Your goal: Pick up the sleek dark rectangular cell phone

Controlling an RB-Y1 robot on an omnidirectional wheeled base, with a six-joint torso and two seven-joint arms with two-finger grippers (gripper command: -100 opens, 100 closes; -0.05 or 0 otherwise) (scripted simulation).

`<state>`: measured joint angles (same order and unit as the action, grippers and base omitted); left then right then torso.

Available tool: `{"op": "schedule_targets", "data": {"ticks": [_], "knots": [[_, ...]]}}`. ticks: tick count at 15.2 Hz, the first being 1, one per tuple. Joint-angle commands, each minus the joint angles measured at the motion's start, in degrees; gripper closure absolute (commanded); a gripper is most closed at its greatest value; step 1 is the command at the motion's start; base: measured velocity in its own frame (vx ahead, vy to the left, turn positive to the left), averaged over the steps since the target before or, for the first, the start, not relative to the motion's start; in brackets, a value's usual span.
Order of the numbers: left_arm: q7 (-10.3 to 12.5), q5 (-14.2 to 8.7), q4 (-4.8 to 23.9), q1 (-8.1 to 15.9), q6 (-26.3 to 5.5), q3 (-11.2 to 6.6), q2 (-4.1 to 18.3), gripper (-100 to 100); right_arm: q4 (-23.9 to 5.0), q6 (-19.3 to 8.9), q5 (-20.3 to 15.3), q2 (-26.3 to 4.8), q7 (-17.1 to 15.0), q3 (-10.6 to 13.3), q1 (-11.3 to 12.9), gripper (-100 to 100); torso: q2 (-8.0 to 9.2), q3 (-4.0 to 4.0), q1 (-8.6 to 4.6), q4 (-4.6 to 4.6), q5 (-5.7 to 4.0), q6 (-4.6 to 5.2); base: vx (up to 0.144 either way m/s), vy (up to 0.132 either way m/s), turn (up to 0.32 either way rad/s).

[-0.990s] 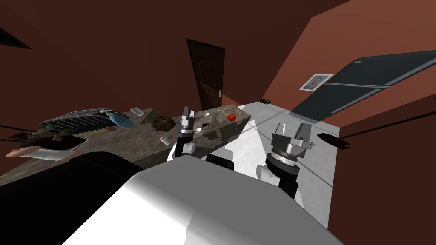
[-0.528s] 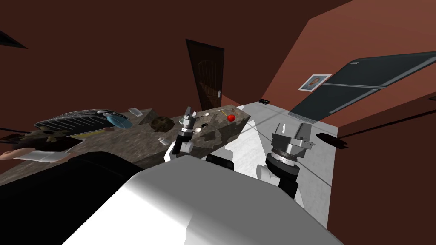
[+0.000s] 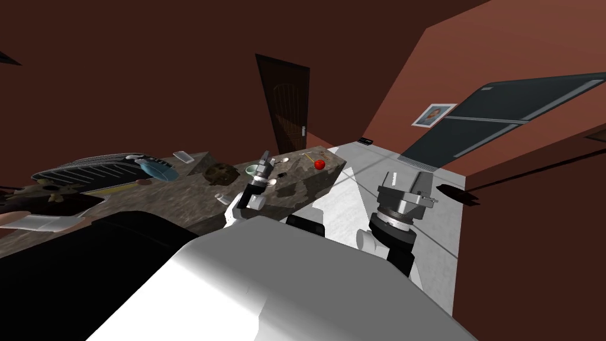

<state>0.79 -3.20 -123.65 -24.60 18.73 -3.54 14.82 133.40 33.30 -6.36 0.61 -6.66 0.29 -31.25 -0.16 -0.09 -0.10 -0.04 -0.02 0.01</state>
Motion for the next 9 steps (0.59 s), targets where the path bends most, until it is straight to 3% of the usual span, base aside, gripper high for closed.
{"op": "schedule_targets", "data": {"ticks": [1,3,4,6,7,9], "knots": [[1.73,-2.05,1.55,1.27,-2.86,-0.50,2.83,-100,0.00,0.00,0.00,0.00,0.00,0.00,0.00,0,0.00,0.00,0.00,0.00,0.00,0.00,0.036,-0.038,-0.025],[1.73,-2.05,1.55,1.27,-4.32,-0.50,2.83,-100,0.00,0.00,0.00,0.00,0.00,0.00,0.00,0,0.00,0.00,-0.02,0.00,0.00,0.00,0.024,-0.028,-0.012],[3.01,-3.65,2.61,2.04,-6.06,-0.82,4.84,-100,0.00,0.00,0.00,0.00,0.00,0.00,0.00,0,0.03,0.01,0.00,0.00,0.00,0.00,0.023,-0.026,-0.021],[3.01,-3.65,2.61,2.04,-7.34,-0.82,4.84,-100,0.00,0.00,0.00,0.00,0.00,0.00,0.00,0,0.03,0.02,0.01,0.01,0.00,0.00,0.023,-0.021,-0.016],[4.36,-5.34,3.73,2.86,-9.34,-1.15,6.84,-100,0.00,0.00,0.00,0.00,0.00,0.00,0.00,0,0.05,0.03,0.02,0.01,0.00,0.00,0.023,-0.028,-0.022],[4.36,-5.34,3.73,2.86,-10.54,-1.15,6.84,-100,0.00,0.00,0.00,0.00,0.00,0.00,0.00,0,0.03,0.02,0.00,0.01,0.00,0.00,0.024,-0.026,-0.016]]}}
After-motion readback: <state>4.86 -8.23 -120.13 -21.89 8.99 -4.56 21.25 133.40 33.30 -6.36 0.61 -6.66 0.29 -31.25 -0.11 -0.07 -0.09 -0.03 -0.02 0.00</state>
